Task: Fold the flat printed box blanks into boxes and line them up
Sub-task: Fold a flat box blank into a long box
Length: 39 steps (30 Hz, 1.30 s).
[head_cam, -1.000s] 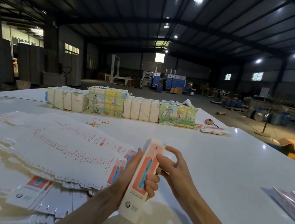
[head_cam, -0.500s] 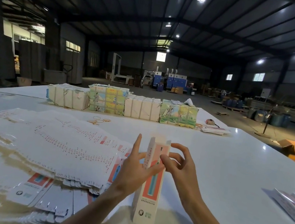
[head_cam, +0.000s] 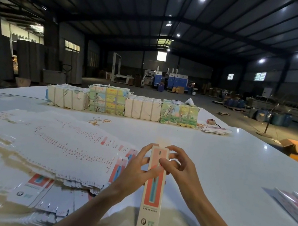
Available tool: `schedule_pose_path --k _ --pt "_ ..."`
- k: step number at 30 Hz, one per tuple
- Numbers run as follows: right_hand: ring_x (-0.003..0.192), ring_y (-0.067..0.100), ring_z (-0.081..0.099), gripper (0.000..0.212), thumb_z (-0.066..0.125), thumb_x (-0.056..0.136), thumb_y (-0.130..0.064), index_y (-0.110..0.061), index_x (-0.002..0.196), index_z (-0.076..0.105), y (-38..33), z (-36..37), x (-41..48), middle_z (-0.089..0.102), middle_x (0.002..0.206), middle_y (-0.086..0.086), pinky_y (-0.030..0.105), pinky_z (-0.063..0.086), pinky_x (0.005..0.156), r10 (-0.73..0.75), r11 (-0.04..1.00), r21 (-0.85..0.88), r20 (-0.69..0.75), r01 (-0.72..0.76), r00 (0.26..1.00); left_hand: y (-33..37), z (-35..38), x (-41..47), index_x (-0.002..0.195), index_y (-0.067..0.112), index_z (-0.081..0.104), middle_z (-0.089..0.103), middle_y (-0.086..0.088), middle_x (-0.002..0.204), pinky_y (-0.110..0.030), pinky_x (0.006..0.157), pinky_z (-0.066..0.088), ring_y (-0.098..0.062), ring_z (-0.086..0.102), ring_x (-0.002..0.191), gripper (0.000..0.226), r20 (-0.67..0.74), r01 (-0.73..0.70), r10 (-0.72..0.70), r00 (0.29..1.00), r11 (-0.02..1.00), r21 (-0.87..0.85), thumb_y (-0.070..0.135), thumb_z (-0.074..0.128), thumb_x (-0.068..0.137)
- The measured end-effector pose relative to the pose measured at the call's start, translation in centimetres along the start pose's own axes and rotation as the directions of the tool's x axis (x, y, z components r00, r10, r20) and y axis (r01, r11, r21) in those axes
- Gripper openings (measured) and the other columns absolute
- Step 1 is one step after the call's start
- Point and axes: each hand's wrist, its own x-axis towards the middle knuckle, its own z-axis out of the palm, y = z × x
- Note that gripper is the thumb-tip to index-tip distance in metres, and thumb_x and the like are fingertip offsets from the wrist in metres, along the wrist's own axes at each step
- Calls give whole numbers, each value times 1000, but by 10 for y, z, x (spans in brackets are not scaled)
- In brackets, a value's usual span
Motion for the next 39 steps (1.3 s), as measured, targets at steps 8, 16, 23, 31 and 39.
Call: schedule_pose_path --k 8,16,23,31,39 --pt "96 24 75 30 66 102 -41 -20 124 62 3 0 1 74 107 -2 27 60 82 25 998 -52 97 -20 995 -8 4 2 142 50 37 68 18 126 -27 81 64 -8 75 107 51 -10 -13 13 1000 998 67 42 66 101" --pt "72 27 66 21 54 111 -21 -10 119 71 4 -1 10 77 92 17 36 58 71 84 993 84 -3 -83 996 -9 17 -1 131 48 41 64 17 109 -16 65 58 -2 73 97 49 -64 28 -26 998 999 35 53 61 87" --pt "61 31 63 17 60 108 -14 -13 115 75 6 -6 11 73 74 13 30 57 64 -119 986 -124 -69 110 990 -10 17 -3 141 50 28 61 15 121 -19 72 62 -7 74 100 84 35 43 -45 998 998 51 40 83 78" --pt "102 31 76 25 57 109 -19 -10 103 80 -3 -10 13 78 105 11 36 64 87 28 979 202 -11 -25 1000 -7 8 -5 140 54 23 65 4 121 -29 65 64 -21 79 83 80 82 79 -86 993 994 80 29 81 91" --pt "106 35 75 31 82 88 -37 -8 98 78 -3 -13 19 77 110 14 37 62 82 272 842 454 106 -290 957 0 5 -6 137 54 21 56 12 122 -25 62 63 -13 78 80 82 106 18 -42 993 977 215 31 80 85"
